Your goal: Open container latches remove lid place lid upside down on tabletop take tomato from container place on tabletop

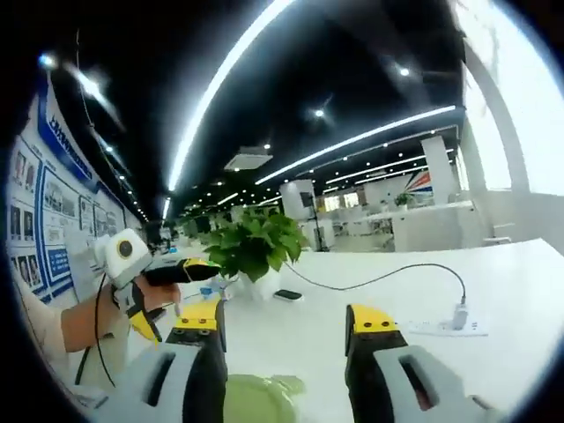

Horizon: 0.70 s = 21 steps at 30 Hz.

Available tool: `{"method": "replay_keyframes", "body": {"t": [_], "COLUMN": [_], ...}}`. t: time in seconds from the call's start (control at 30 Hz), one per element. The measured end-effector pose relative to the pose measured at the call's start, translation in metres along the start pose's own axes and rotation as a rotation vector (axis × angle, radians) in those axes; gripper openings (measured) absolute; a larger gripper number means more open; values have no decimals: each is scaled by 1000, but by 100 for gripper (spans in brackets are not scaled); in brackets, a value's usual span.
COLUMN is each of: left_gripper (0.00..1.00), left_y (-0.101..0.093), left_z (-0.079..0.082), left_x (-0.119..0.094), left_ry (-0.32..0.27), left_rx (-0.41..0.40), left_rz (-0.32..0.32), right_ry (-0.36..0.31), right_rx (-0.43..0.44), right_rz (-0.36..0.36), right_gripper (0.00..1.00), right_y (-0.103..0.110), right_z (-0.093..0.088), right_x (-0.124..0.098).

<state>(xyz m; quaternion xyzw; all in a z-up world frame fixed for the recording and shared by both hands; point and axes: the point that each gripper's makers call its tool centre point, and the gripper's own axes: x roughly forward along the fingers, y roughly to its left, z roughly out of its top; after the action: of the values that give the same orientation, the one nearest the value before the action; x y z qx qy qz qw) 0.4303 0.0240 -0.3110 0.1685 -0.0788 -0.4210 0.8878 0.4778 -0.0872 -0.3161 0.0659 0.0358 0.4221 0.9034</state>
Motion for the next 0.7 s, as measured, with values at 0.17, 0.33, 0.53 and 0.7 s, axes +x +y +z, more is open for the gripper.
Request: {"method": "replay_keyframes", "body": {"t": [0.17,0.33,0.53,0.7], "left_gripper": [68,68,68,69], "left_y": [22,37,50,52], "left_z": [6,9,6,-6], "left_x": [-23,-46,-81,-104], "left_ry": [-4,-26,-51,-34], "left_rx": [85,74,89,55], "left_rz": [139,246,399,440], "right_ry": [-80,-103,-148,-177], "right_rx": [-4,-85,-140,-149], "right_rz": [-81,-164,-238,-310], "right_gripper": [54,56,57,57], "right_y": [-20,-32,-35,-46], "right_z": [17,24,33,31], "right_x": [-30,-53,-80,-111]}}
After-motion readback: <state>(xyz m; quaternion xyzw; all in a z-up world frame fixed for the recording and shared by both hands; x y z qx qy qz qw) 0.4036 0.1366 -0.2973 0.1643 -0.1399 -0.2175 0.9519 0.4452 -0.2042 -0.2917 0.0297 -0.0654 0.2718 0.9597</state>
